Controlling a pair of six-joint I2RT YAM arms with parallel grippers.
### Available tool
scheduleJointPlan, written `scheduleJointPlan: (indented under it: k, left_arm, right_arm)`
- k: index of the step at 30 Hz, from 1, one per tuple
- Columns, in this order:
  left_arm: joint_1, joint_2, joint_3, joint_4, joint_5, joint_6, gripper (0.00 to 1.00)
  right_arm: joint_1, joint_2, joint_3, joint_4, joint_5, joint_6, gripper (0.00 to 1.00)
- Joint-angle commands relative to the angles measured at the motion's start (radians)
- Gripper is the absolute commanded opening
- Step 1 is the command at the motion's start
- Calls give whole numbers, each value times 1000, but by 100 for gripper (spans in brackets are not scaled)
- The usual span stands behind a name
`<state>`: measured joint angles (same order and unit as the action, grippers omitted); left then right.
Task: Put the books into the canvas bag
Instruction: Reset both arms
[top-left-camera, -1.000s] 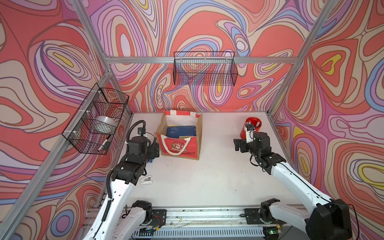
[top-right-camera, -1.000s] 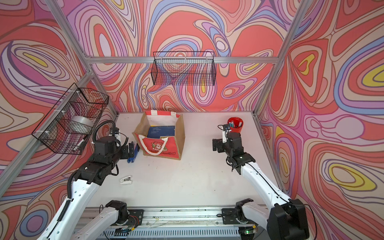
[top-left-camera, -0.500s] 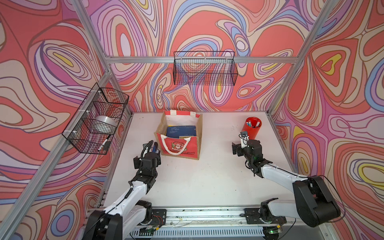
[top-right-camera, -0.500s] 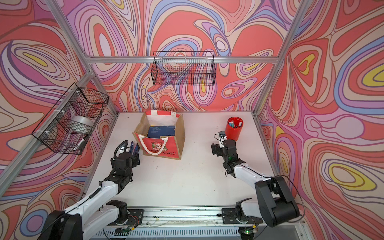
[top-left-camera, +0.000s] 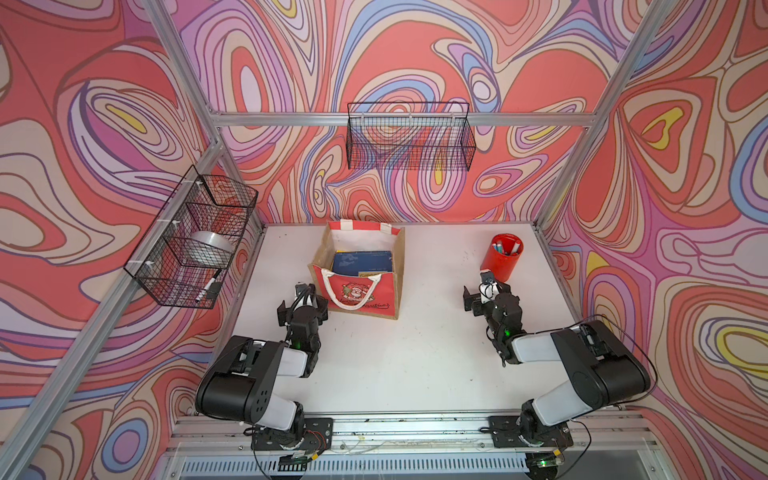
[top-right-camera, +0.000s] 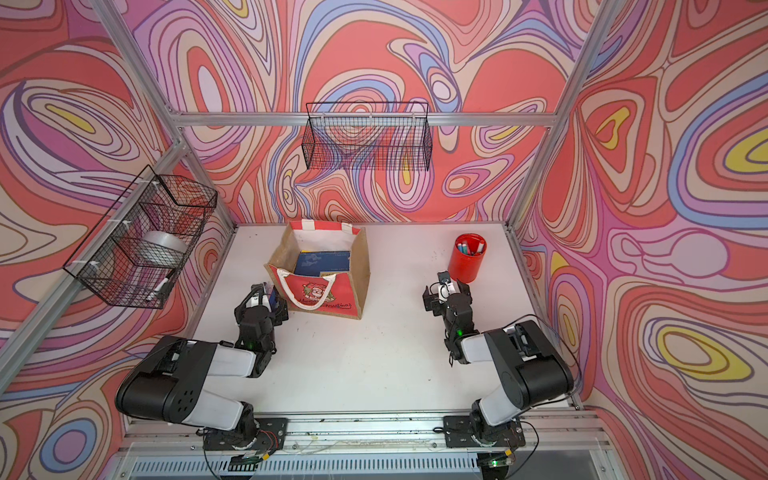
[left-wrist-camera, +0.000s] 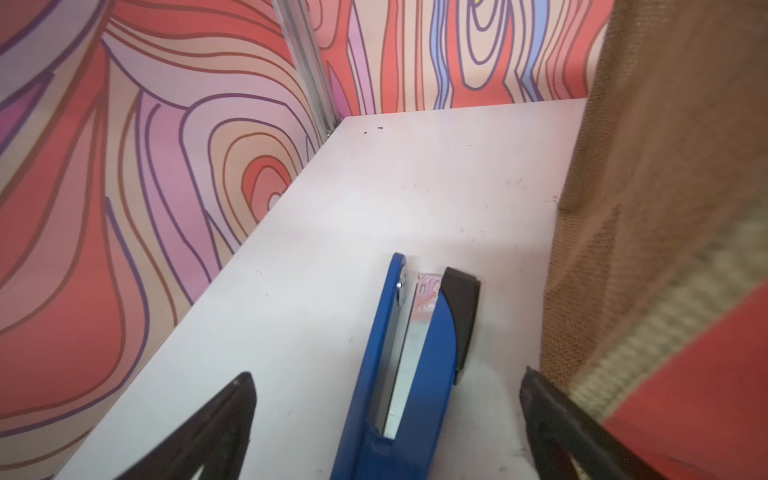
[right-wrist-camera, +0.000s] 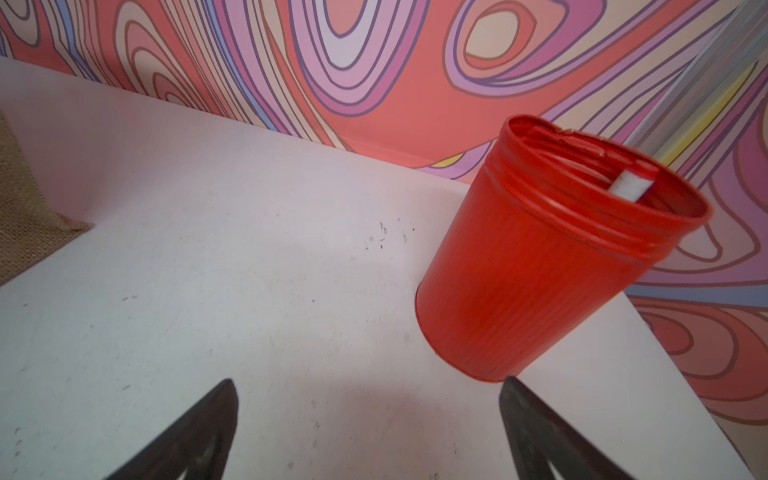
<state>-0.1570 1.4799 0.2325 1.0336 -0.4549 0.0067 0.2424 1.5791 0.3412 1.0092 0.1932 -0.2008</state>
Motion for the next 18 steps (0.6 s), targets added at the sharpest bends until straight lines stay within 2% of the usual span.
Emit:
scheduleJointPlan:
  k: [1,3,5,7,8,9,10,12,16,18]
  left_arm:
    - [26,15,45,36,92,17,100]
    - [39,34,51,11,135,-2,100]
    - [62,98,41,125,161,5,100]
    - [70,44,72,-23,177,-25,100]
    - [74,51,86,-50,181,-24,100]
    - [74,74,83,-3,179,-11,100]
    - [74,79,75,26,181,-8,100]
    - [74,52,81,-34,185,-24,100]
    - [72,53,116,-102,192,-17,100]
    - [73,70,95,-33,203,-7,100]
  right_arm:
    - [-4,82,-39,251,57,-20,98]
    - [-7,75,-63,270,54,0,98]
    - [-9,110,-86,365,64,0,98]
    - [-29,136,-100,419,78,36,98]
    - [-54,159,-105,442,39,59,98]
    - [-93,183,-105,453,-31,80,98]
    - [-101,215,-94,473,-15,79,99]
    - [-109,163,-63,343,-6,109,98]
    - [-117,166,-16,283,82,141,99]
    - [-118,161,-3,248,91,150,98]
